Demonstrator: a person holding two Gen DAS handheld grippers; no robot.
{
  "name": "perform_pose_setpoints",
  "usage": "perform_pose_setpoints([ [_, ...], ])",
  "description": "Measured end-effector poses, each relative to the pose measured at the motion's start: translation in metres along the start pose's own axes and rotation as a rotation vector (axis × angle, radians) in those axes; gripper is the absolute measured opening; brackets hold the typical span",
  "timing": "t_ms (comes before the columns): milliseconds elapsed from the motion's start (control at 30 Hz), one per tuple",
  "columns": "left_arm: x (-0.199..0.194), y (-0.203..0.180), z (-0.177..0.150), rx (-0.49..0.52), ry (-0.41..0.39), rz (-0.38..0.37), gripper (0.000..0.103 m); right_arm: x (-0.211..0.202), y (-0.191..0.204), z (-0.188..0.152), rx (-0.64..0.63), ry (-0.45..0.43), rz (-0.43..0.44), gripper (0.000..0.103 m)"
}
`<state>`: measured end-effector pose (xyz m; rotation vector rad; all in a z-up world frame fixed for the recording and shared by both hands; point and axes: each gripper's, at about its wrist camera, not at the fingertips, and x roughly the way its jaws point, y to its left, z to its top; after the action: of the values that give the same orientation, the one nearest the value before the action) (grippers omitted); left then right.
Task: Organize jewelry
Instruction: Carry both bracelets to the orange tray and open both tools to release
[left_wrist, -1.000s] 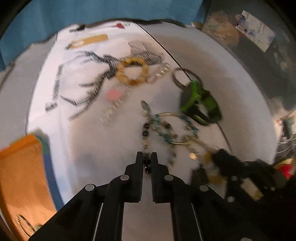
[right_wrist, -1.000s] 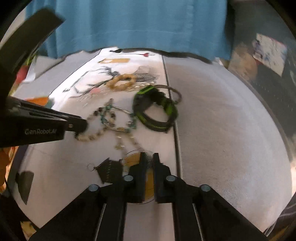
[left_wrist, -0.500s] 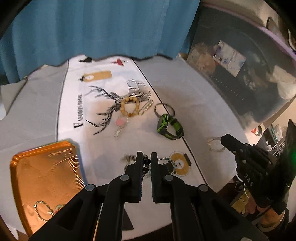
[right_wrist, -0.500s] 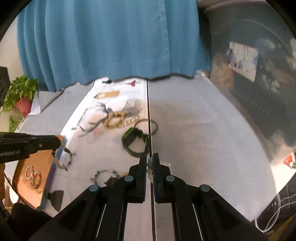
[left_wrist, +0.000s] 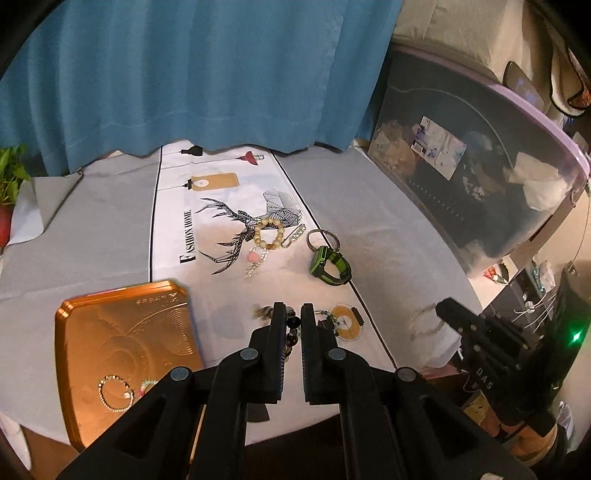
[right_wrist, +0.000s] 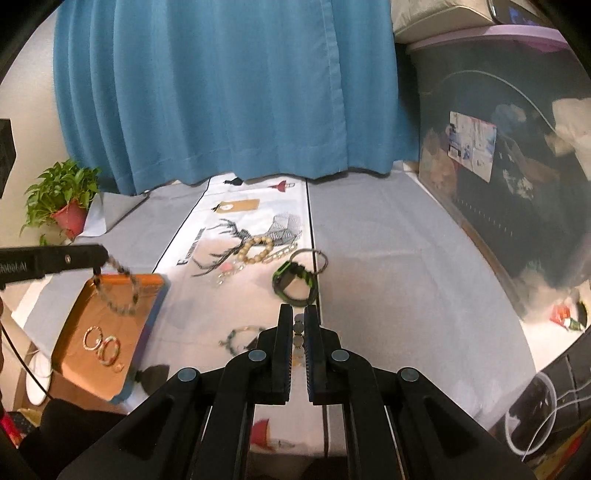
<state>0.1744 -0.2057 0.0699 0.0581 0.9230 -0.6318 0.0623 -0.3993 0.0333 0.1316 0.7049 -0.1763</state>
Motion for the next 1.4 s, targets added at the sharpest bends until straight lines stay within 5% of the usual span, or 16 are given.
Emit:
perform_pose_setpoints([
  [567, -0.053, 0.02, -0.046, -0.032, -0.041, 0.014, 0.005, -0.04, 0.034, -0.026, -0.053, 0.006, 0.072, 0.006],
  [1133, -0.123, 0.096, -0.101, -0.137, -0.119, 0.07, 0.005, -0.063, 0.144, -0.033, -0.19, 0.035, 0.304, 0.006],
  [1400, -0.134, 0.127, -0.111, -0.18, -0.142, 0.073, 0.005, -0.061, 0.174, -0.025, -0.225, 0.039, 0.344, 0.006],
])
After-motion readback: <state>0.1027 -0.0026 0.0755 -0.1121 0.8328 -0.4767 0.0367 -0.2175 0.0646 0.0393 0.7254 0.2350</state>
